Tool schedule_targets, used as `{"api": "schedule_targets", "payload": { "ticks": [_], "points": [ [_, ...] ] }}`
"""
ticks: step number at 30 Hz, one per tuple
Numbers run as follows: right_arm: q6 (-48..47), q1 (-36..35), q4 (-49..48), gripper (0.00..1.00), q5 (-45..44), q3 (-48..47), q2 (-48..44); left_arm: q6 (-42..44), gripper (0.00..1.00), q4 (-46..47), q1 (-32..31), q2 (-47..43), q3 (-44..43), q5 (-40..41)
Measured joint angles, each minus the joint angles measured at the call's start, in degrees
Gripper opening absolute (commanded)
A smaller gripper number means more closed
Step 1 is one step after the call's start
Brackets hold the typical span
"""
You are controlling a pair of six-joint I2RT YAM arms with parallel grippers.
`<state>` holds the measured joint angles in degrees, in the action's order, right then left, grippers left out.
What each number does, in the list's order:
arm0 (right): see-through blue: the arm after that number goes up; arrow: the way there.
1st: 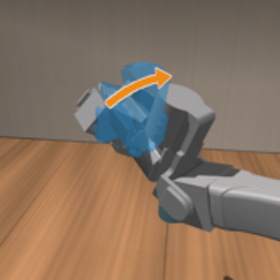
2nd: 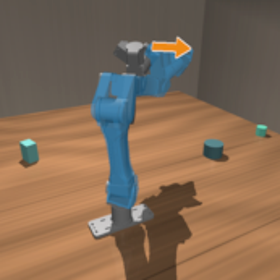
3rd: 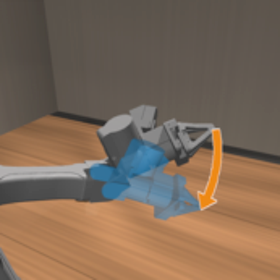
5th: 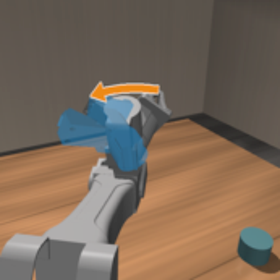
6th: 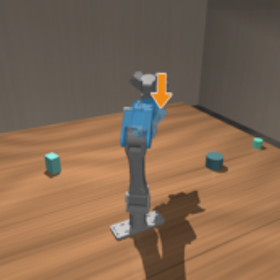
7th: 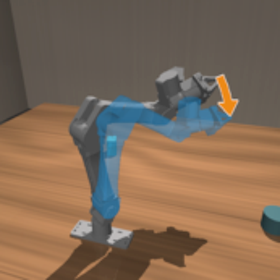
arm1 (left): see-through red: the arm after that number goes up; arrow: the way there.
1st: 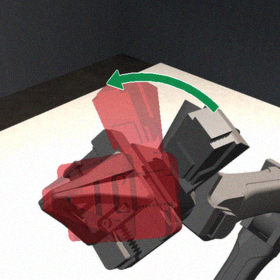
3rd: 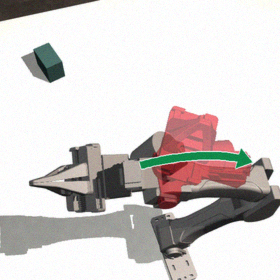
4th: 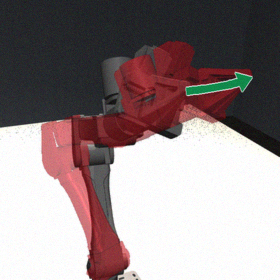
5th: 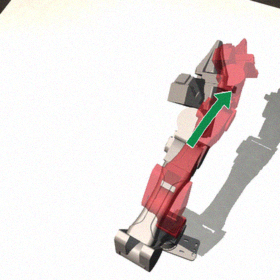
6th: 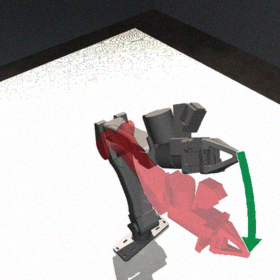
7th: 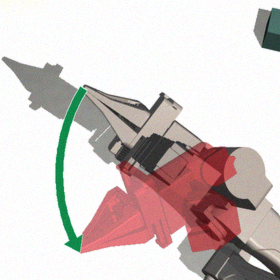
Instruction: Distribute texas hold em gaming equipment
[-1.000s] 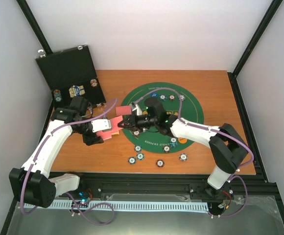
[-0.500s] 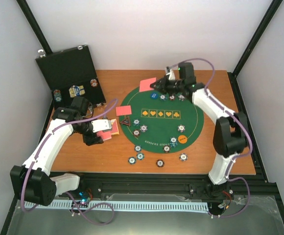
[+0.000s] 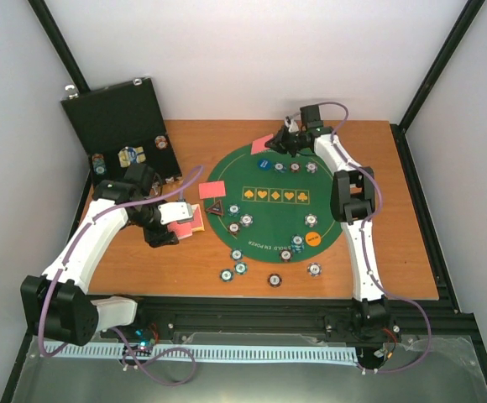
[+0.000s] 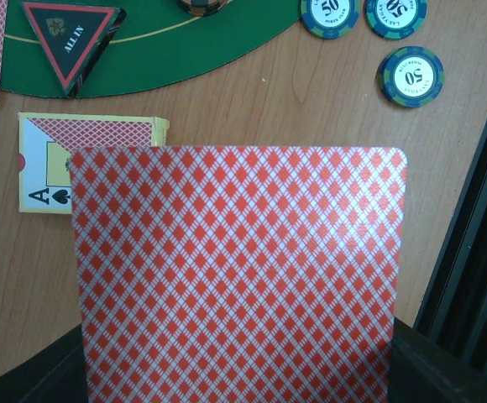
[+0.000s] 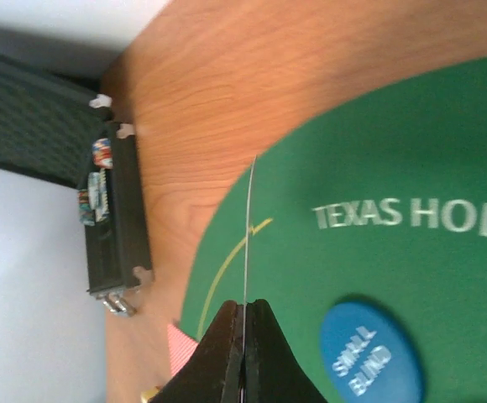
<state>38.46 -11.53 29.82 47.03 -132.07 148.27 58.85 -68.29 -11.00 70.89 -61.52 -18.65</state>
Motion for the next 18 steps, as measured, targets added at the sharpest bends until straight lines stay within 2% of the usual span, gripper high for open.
{"api": "schedule_targets", "payload": {
  "ticks": [8, 18],
  "points": [
    [1.2, 1.0, 2.6, 0.04, -1.6, -2.5, 5.9, 0.0, 0.31, -0.1, 0.0, 0.0, -0.1, -0.2],
    [0.1, 1.2, 4.9, 0.21, -5.8, -5.2, 6.1, 0.0, 0.32, -0.8, 0.0, -1.6, -0.1, -0.5]
  ]
}}
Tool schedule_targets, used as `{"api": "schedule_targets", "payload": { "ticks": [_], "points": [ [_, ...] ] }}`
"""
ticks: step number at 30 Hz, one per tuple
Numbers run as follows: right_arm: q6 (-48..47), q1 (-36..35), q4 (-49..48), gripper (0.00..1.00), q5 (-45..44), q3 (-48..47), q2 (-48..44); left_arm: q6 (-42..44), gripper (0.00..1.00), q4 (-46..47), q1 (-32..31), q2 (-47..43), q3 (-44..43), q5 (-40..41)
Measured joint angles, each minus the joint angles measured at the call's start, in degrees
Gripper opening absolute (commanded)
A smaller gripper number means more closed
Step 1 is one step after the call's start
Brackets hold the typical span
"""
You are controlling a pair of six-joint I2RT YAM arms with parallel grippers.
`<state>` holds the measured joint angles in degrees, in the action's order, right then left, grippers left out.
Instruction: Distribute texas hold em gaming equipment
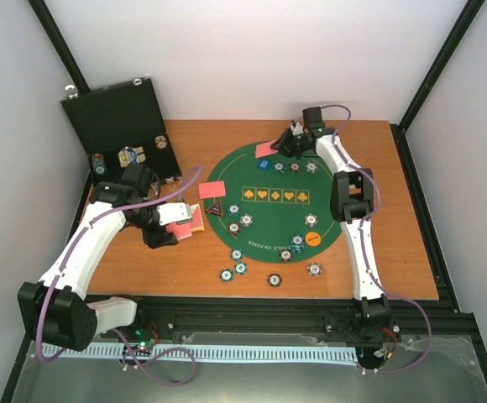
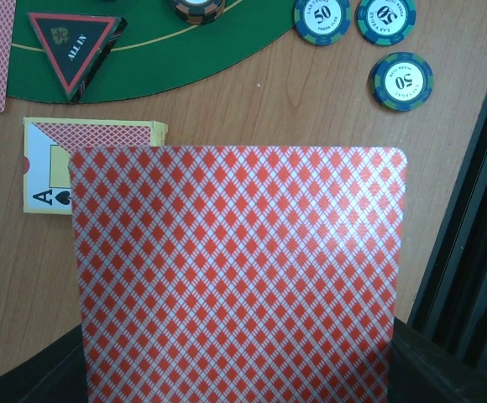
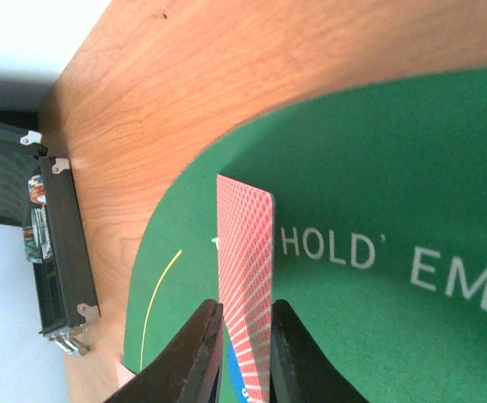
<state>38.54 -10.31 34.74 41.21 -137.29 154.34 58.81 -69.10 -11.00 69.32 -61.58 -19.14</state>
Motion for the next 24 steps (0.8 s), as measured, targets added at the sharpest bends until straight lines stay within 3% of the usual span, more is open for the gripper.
{"api": "schedule_targets", "payload": {
  "ticks": [4, 8, 17, 21, 24],
  "points": [
    [-0.5, 0.1, 1.2, 0.47, -0.8, -2.8, 0.7, 0.0, 0.32, -0.3, 0.0, -0.3, 0.0, 0.0],
    [-1.7, 0.1, 3.8, 0.66, -2.1, -3.3, 0.8, 0.0, 0.32, -0.6, 0.0, -0.3, 0.0, 0.0],
    [-5.5, 0.5, 10.5, 0.74, -8.0, -1.1, -2.8, 0.0, 0.32, -0.9, 0.0, -0.4, 0.0, 0.0],
    [-7.1, 0.8, 11.5, 0.76, -11.1, 8.5, -11.8, -0.1, 0.32, -0.8, 0.0, -0.9, 0.0, 0.0],
    [-7.7, 0.6, 8.8, 0.77, -10.7, 21.9, -23.8, -0.2, 0.31, -0.9, 0.0, -1.0, 0.0, -0.3]
  ]
}}
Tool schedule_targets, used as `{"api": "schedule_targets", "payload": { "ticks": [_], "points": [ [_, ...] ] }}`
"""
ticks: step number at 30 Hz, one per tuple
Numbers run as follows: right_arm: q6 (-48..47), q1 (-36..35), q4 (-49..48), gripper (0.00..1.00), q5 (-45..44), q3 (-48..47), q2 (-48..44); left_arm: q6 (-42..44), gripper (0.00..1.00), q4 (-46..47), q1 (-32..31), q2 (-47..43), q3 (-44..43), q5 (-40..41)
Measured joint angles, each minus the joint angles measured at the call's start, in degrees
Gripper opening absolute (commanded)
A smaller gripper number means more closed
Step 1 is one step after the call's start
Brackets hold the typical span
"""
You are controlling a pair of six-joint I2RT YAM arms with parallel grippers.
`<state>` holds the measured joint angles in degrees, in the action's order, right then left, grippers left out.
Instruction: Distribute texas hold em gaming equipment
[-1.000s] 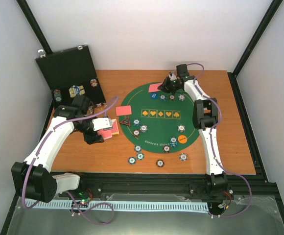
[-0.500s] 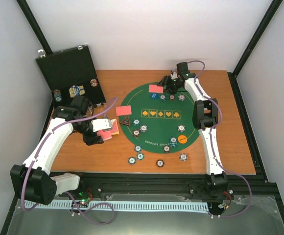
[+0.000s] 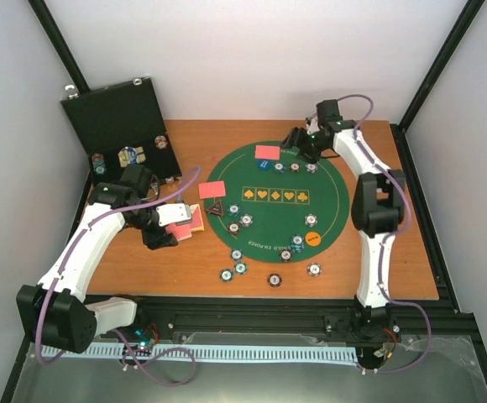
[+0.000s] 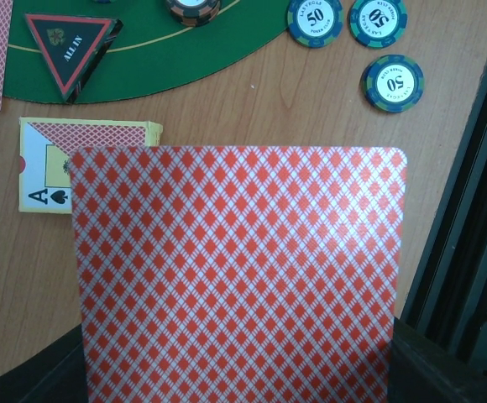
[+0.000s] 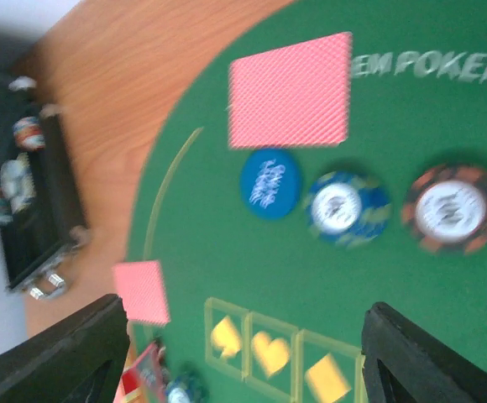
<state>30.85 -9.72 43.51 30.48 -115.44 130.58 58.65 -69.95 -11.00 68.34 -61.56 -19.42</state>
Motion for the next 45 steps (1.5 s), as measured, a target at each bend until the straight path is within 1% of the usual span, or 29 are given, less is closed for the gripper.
{"api": "schedule_targets", "payload": {
  "ticks": [1, 4, 5, 7, 9, 12, 14, 16, 19, 23, 28, 33, 39, 45],
  "points": [
    [0.1, -0.2, -1.1, 0.77, 0.3, 3.3, -3.3, -0.1, 0.31, 0.0, 0.0, 0.0, 0.0, -0.1],
    [1.3, -2.3, -7.8, 0.78, 2.2, 18.3, -17.2, -0.6, 0.31, 0.1, 0.0, 0.0, 0.0, -0.5],
    [1.9, -4.0, -10.8, 0.78, 3.0, 24.3, -22.8, -0.9, 0.31, 0.1, 0.0, 0.0, 0.0, -0.7],
    [3.6, -7.3, -14.9, 0.78, 4.1, 32.2, -30.4, -1.5, 0.30, 0.4, 0.0, -0.1, 0.0, -1.1],
    [6.3, -12.8, -20.8, 0.77, 5.3, 41.5, -38.4, -1.9, 0.30, 0.7, 0.0, -0.2, 0.0, -1.4],
    [10.0, -21.0, -27.1, 0.75, 5.8, 51.8, -45.4, -2.3, 0.30, 0.8, 0.0, -0.2, 0.0, -1.3],
    [12.5, -25.8, -30.2, 0.75, 5.7, 56.7, -47.9, -2.3, 0.30, 0.9, 0.0, -0.3, 0.0, -1.2],
    [14.6, -29.9, -32.2, 0.75, 5.5, 59.7, -49.1, -2.4, 0.30, 1.0, 0.0, -0.7, 0.0, -1.1],
    [16.9, -34.9, -34.8, 0.75, 4.8, 61.3, -49.5, -2.4, 0.30, 1.0, 0.0, -1.2, 0.0, -1.0],
    [18.8, -39.0, -38.7, 0.75, 4.0, 61.0, -49.0, -2.6, 0.30, 1.0, 0.0, -1.2, 0.0, -1.2],
    [20.9, -42.8, -43.6, 0.75, 3.8, 59.2, -44.3, -2.8, 0.30, 1.0, 0.0, -1.3, 0.0, -1.4],
    [22.8, -45.0, -48.0, 0.75, 4.2, 57.0, -39.1, -3.0, 0.30, 0.9, 0.0, -2.2, 0.0, -1.9],
    [25.2, -46.6, -54.1, 0.75, 5.3, 56.3, -36.3, -3.0, 0.31, 0.9, 0.0, -2.4, 0.0, -2.1],
    [27.5, -46.9, -58.3, 0.74, 5.8, 56.2, -33.2, -3.0, 0.31, 0.4, 0.0, -2.6, 0.0, -2.1]
  ]
}}
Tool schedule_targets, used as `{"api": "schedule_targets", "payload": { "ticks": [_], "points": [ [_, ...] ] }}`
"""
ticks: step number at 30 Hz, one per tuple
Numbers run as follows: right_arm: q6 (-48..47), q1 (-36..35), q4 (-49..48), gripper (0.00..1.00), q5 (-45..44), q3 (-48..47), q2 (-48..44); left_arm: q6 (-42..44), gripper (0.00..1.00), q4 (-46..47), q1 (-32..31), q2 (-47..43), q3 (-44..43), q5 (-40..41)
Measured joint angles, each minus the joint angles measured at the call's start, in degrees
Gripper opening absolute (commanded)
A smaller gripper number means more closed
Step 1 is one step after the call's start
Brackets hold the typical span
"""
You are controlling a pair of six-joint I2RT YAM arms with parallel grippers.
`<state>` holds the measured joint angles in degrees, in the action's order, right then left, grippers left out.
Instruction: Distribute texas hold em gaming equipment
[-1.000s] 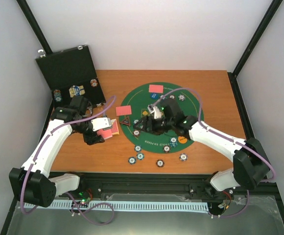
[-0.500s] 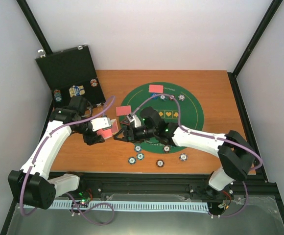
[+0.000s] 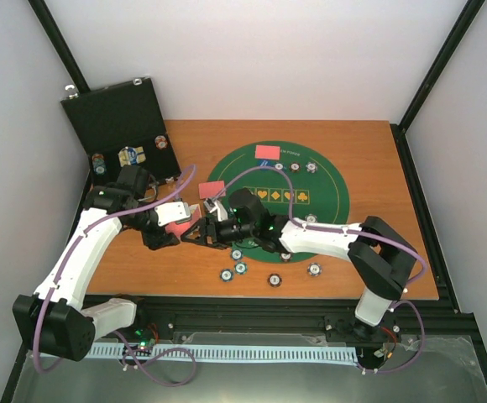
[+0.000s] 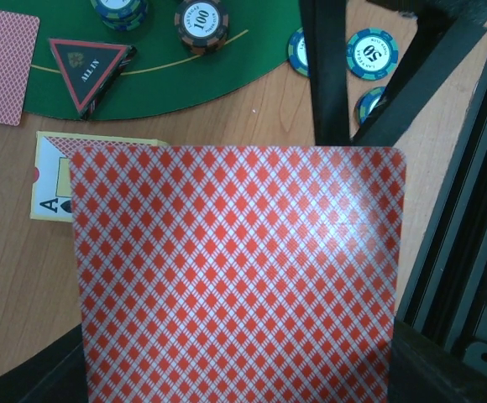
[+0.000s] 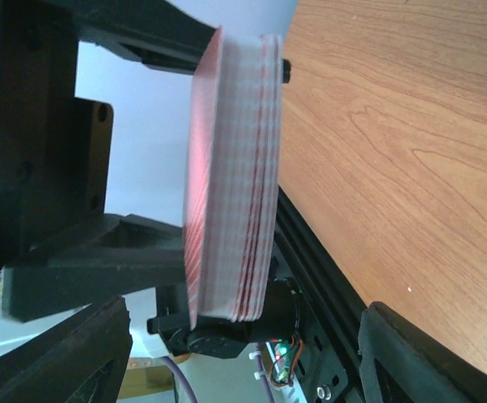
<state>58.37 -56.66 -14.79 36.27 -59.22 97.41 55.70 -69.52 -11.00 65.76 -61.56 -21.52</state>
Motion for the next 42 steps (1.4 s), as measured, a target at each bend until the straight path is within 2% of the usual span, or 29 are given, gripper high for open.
{"api": "schedule_targets", "payload": {
  "ticks": [13, 21, 29, 42],
  "points": [
    [6.4, 0.0, -11.2, 0.73, 1.0, -1.4, 7.6, 0.0, 0.31, -1.6, 0.0, -0.5, 0.0, 0.1],
    [8.2, 0.0, -13.4, 0.72, 1.9, -4.2, 10.4, 0.0, 0.31, -2.4, 0.0, -0.6, 0.0, 0.3],
    [9.7, 0.1, -14.6, 0.67, 2.1, -4.6, 11.6, 0.1, 0.31, -2.6, 0.0, -1.0, 0.0, 0.5],
    [10.0, 2.1, -16.9, 0.61, 2.5, -0.2, 9.3, 0.1, 0.31, -3.5, 0.0, -1.4, 0.0, 1.5]
  ]
}}
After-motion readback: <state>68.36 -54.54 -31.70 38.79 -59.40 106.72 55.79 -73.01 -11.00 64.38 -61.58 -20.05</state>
